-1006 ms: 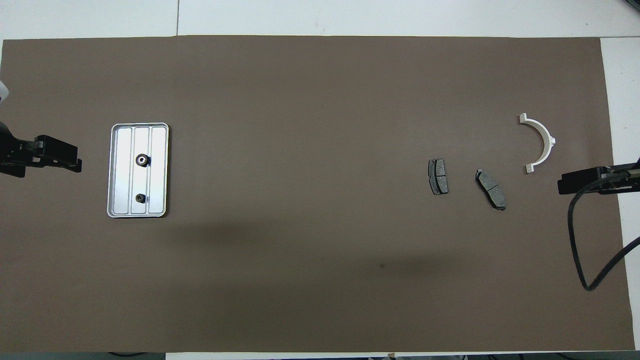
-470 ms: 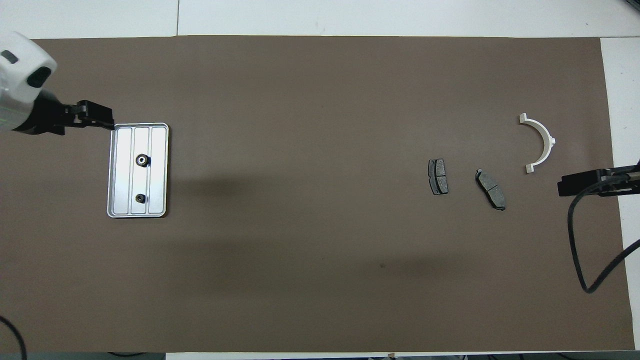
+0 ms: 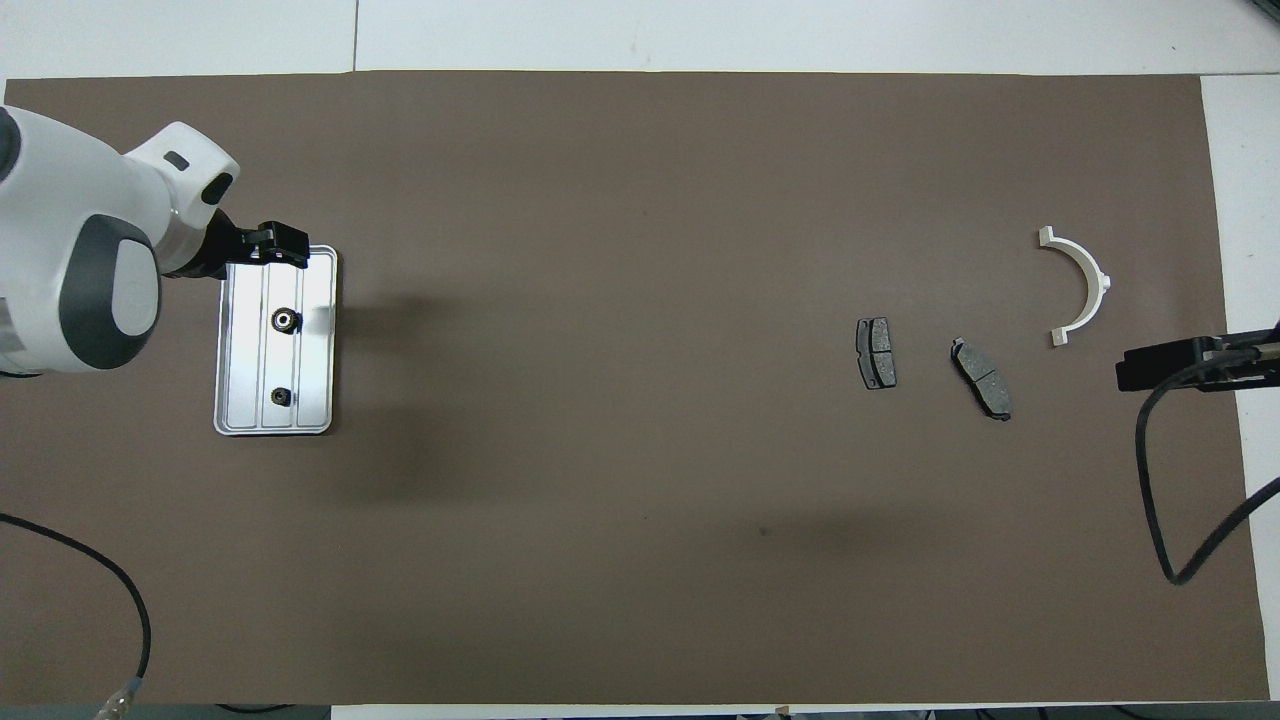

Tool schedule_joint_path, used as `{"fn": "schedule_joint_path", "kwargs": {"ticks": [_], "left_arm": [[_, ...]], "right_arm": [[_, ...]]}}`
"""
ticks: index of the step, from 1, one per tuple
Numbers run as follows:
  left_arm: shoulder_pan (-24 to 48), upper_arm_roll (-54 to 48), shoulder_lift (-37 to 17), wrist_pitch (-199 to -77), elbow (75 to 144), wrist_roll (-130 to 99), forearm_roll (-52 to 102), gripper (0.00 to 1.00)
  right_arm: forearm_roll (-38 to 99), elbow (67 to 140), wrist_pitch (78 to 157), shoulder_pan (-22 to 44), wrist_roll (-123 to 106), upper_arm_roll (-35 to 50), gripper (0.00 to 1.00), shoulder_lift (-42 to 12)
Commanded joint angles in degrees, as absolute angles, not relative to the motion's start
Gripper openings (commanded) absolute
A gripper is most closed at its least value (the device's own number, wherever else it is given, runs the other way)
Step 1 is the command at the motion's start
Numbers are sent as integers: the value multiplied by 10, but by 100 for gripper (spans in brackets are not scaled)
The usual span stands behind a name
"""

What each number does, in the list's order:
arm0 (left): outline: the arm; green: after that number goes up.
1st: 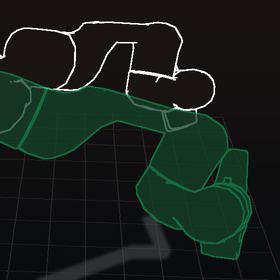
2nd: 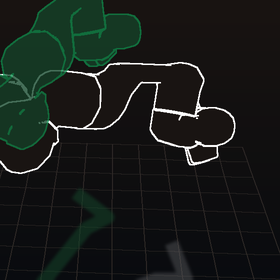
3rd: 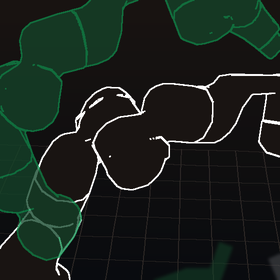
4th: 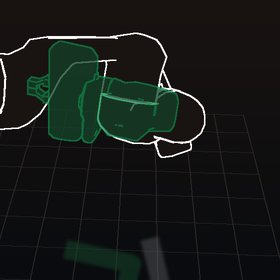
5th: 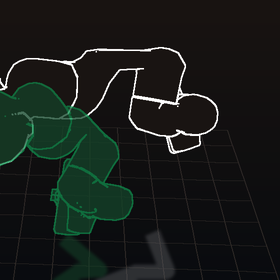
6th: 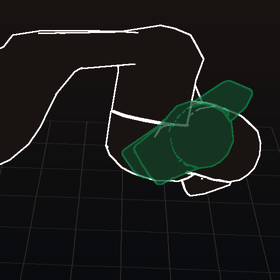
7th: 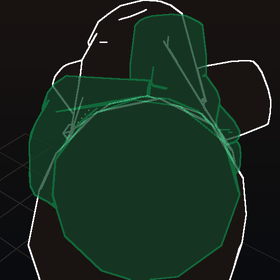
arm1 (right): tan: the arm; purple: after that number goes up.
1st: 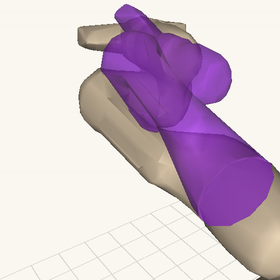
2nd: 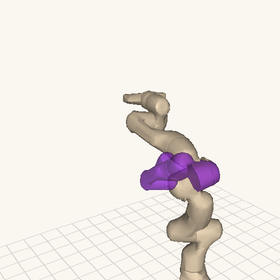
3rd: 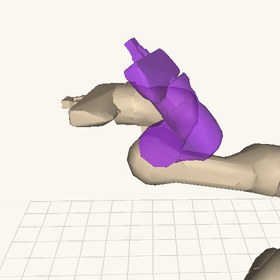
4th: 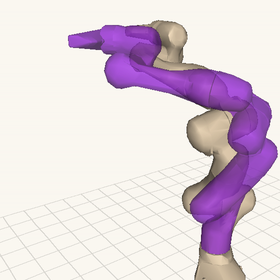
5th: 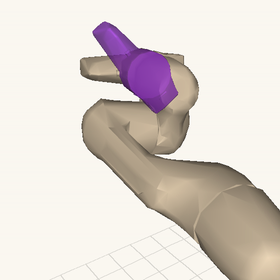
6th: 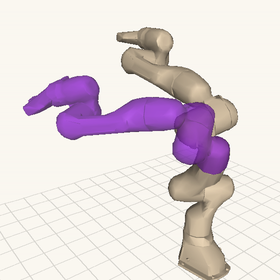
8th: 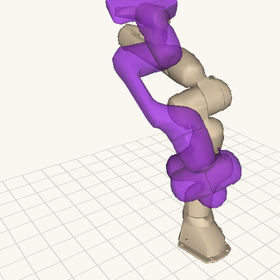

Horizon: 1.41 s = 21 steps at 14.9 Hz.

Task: Place bearing gear from tray to pile
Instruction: 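Grasp the black bearing on the tray with the left gripper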

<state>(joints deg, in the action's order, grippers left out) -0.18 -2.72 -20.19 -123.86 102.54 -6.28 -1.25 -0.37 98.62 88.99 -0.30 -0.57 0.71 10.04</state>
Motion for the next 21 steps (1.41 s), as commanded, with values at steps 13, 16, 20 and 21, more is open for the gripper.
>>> {"fn": "schedule_joint_path", "kwargs": {"ticks": [13, 16, 20, 21], "left_arm": [[-15, -26, -173, -1320, 1145, -69, -25, 78], [-18, -27, -169, -1329, 1162, -70, -24, 77], [-18, -27, -170, -1334, 1162, -70, -21, 75], [-18, -27, -170, -1337, 1162, -69, -21, 75]], "right_arm": [[-7, 1004, 907, -6, 4, 11, 100, 113], [-6, 1003, 907, -4, 5, 11, 100, 113], [-4, 1003, 911, 6, 3, 11, 100, 113], [-4, 1004, 914, 6, 2, 11, 100, 113]]}}
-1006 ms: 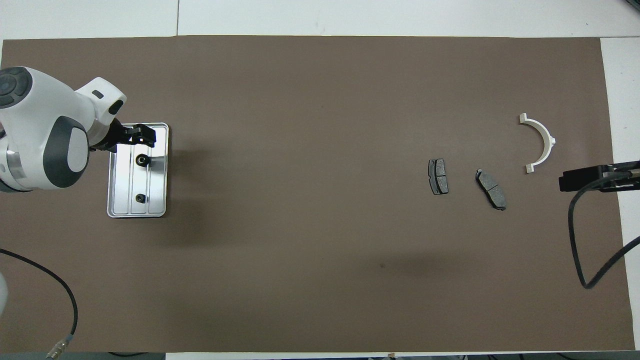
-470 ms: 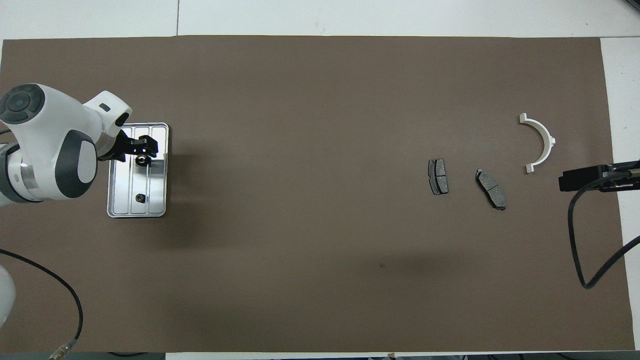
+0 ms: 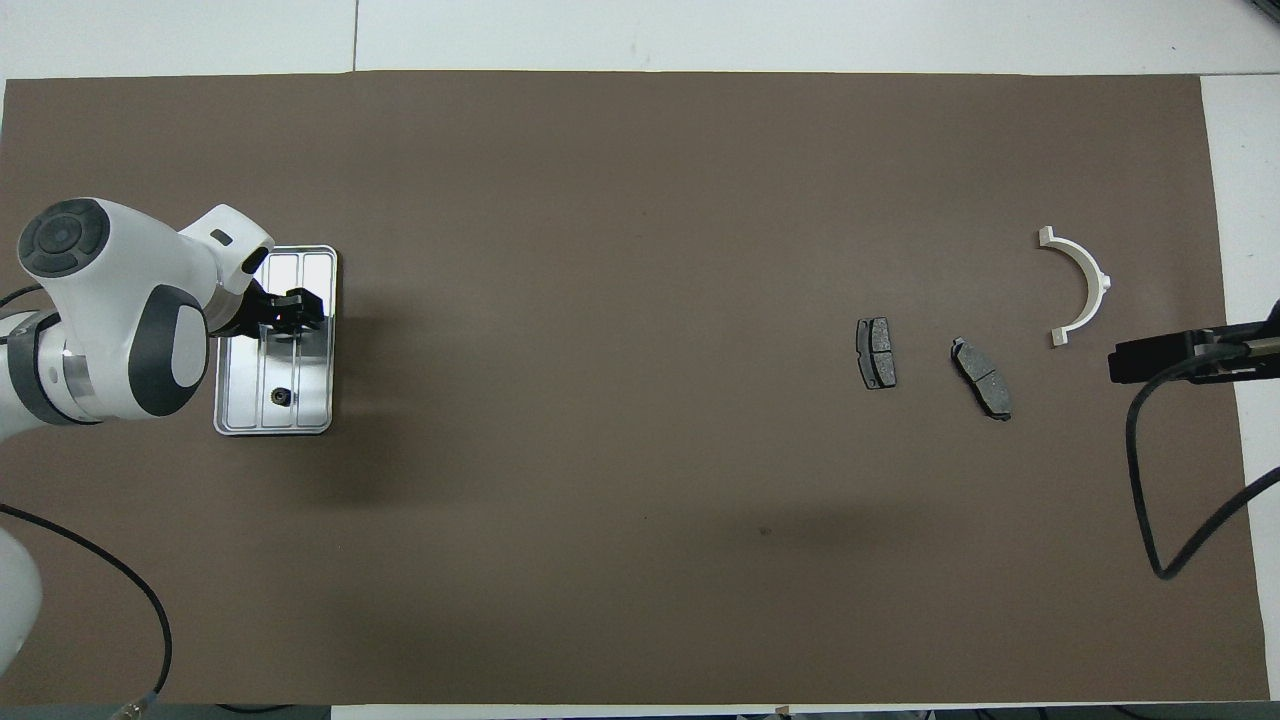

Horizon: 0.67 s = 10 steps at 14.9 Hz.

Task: Place bearing gear from tray to pile
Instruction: 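Grasp the black bearing on the tray with the left gripper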

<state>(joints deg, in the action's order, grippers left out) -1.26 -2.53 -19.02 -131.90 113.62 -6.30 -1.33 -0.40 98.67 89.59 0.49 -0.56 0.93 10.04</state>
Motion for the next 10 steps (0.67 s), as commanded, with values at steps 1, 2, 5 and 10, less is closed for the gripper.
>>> {"fn": "schedule_joint_path", "kwargs": {"ticks": [1, 2, 5, 10], "left_arm": [[-18, -27, -172, -1343, 1161, -69, -20, 74], [-18, -27, -175, -1350, 1160, -70, -20, 74], [-18, -27, -178, -1356, 1158, -69, -20, 72], [-22, -27, -178, -1356, 1158, -69, -20, 61]], "right_arm": [[-4, 1005, 913, 6, 4, 11, 100, 113], [-3, 1005, 911, 6, -1, 11, 100, 114], [2, 1013, 911, 9, -1, 11, 100, 117], [4, 1056, 915, 25, 71, 11, 100, 130]]}}
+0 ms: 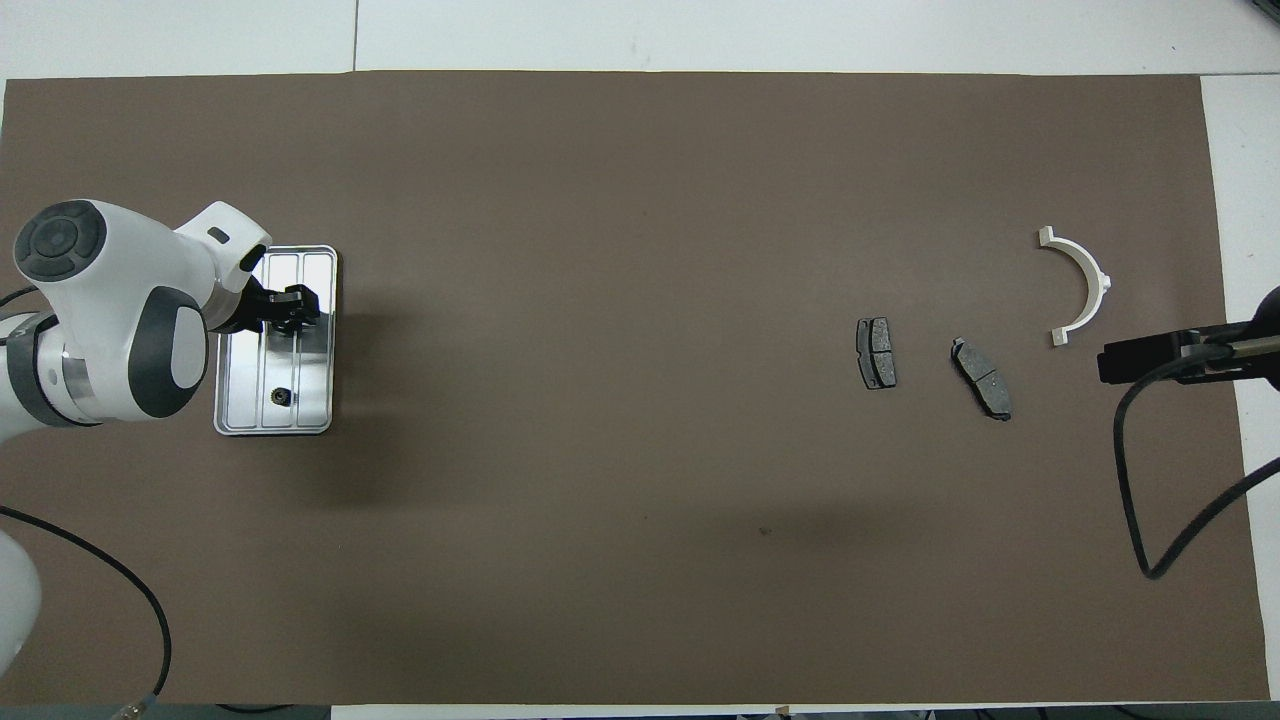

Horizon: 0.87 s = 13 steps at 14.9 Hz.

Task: Place bearing gear from tray to pile
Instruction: 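Carry the bearing to mid-table with the left gripper while the right gripper approaches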

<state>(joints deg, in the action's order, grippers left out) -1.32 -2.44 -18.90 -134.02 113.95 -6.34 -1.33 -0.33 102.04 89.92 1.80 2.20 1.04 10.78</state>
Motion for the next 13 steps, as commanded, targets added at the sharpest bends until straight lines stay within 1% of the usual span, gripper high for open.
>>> {"fn": "schedule_joint_path", "kwargs": {"ticks": [1, 2, 3, 4, 5, 6, 7, 9, 10, 12, 13], "left_arm": [[-22, -27, -178, -1356, 1158, -69, -20, 61], [-21, -27, -178, -1356, 1159, -69, -20, 57], [-21, -27, -178, -1353, 1159, -70, -20, 46], [-20, -27, -178, -1350, 1159, -70, -20, 38], [-20, -27, -178, -1347, 1159, -70, -20, 35], [-17, -27, -178, -1344, 1159, -72, -20, 30], [-14, -27, -178, -1338, 1158, -76, -20, 26], [-11, -29, -179, -1298, 1130, -97, -20, 6], [3, -29, -180, -1262, 1101, -116, -19, 4], [33, -29, -180, -1200, 1046, -187, -8, 4], [60, -29, -179, -1183, 1028, -245, 3, 4]], "right_arm": [[4, 1063, 917, 40, 101, 11, 100, 128], [4, 1073, 928, 47, 121, 11, 100, 129], [4, 1084, 946, 54, 127, 11, 100, 128], [4, 1093, 955, 62, 132, 11, 100, 127], [4, 1105, 962, 65, 140, 11, 100, 127], [4, 1115, 971, 69, 148, 11, 100, 127], [4, 1123, 989, 85, 155, 11, 100, 122], [4, 1128, 1013, 98, 171, 11, 100, 112], [4, 1128, 1015, 105, 186, 11, 100, 104], [4, 1129, 1020, 118, 211, 11, 100, 96], [6, 1129, 1020, 125, 225, 11, 100, 93]]}}
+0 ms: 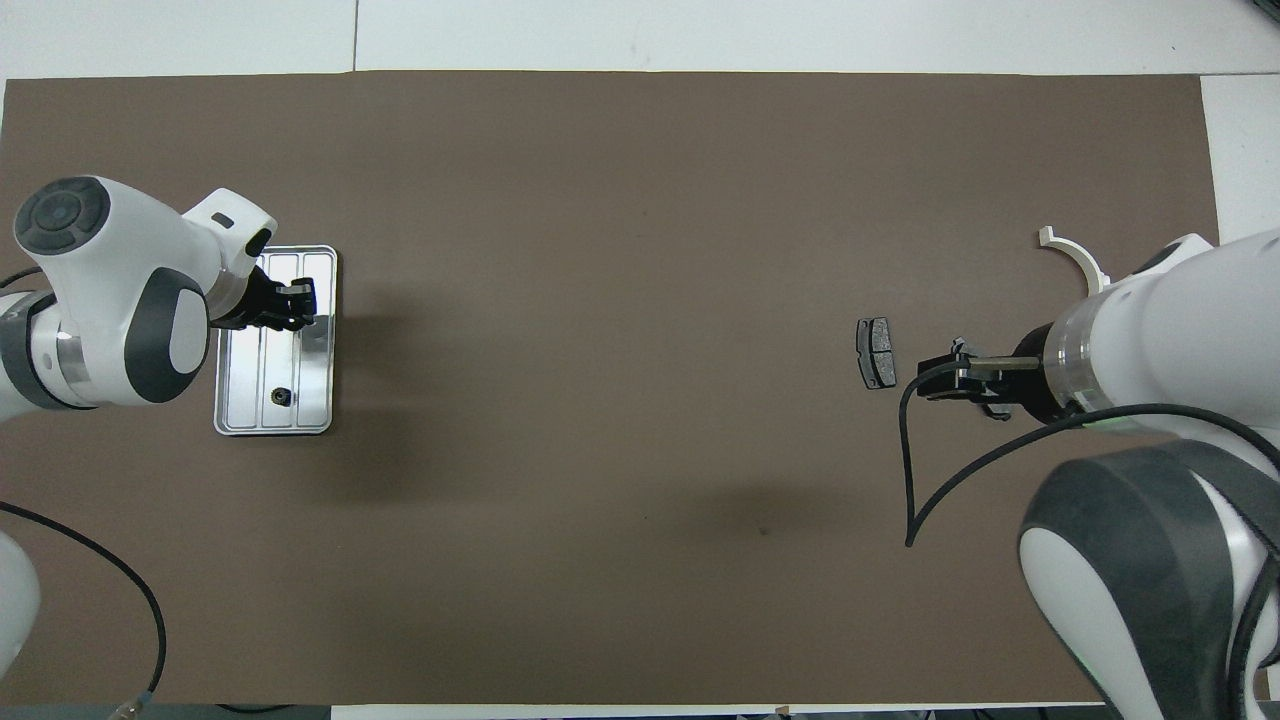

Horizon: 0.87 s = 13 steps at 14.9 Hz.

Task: Place bearing gear from tray to pile
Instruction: 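Carry the bearing to mid-table with the left gripper while the right gripper approaches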

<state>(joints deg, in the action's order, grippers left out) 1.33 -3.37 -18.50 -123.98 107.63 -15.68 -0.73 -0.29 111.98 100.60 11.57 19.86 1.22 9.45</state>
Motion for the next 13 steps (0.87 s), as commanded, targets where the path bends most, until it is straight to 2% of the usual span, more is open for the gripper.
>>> {"fn": "schedule_joint_path", "kwargs": {"ticks": [1, 3, 8, 10, 13], "left_arm": [[100, -28, -180, -1169, 1011, -313, 6, 4], [183, -27, -182, -1182, 1005, -455, 5, 4], [323, -26, -221, -1242, 991, -630, 3, 8], [347, -27, -235, -1259, 1000, -655, 0, 14], [368, -26, -230, -1287, 1047, -657, 0, 16]], "right_arm": [[16, 1130, 1023, 130, 242, 11, 100, 90], [24, 1141, 1048, 141, 271, 11, 100, 85], [24, 1143, 1068, 148, 280, 11, 100, 80], [24, 1143, 1068, 146, 277, 11, 100, 79], [24, 1143, 1068, 142, 268, 11, 100, 78]]}}
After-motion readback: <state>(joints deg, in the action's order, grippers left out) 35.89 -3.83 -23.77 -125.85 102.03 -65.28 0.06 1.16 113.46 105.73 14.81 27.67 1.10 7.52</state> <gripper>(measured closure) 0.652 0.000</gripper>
